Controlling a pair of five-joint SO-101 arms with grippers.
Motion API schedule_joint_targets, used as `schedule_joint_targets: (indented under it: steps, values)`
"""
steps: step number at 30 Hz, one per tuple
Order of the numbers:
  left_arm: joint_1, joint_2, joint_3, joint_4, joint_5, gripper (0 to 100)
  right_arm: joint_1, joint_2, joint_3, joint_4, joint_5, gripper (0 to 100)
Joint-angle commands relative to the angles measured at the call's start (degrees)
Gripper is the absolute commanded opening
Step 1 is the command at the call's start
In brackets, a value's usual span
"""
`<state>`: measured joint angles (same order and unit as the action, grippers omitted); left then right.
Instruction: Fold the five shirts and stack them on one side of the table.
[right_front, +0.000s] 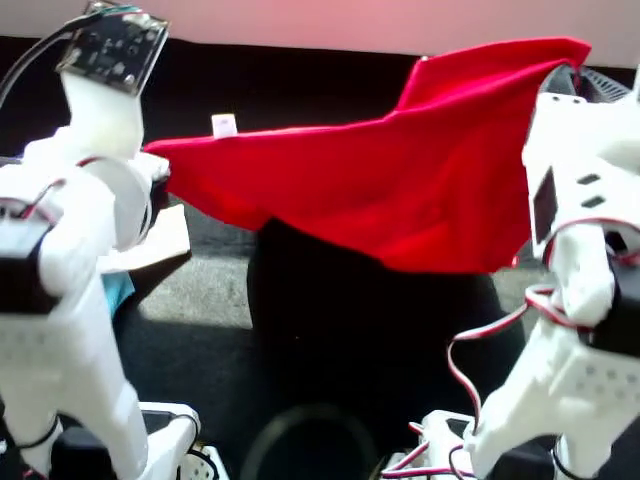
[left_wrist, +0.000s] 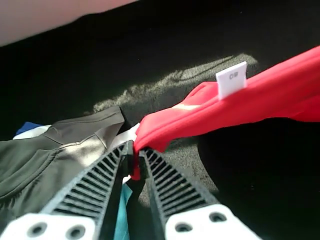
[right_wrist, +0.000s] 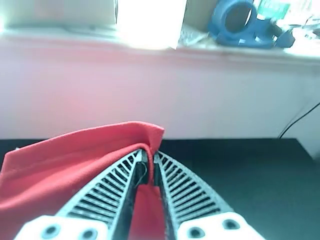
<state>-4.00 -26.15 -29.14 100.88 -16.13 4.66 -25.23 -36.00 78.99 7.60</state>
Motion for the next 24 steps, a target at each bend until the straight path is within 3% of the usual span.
schedule_joint_targets:
  steps: [1, 14, 24]
  values:
    - [0.6, -6.1, -1.6, -1.4, -0.1, 1, 0.8, -2.7, -6.5, 0.0, 0.4, 0.5]
    - [0.5, -17.2, -1.6, -4.7, -0.1, 1, 0.9, -7.7, -18.5, 0.3, 0.5, 0.5]
    - [0.5, -23.0, -1.6, -5.0, -0.1, 1, 0.9, -16.7, -19.3, 0.4, 0.5, 0.5]
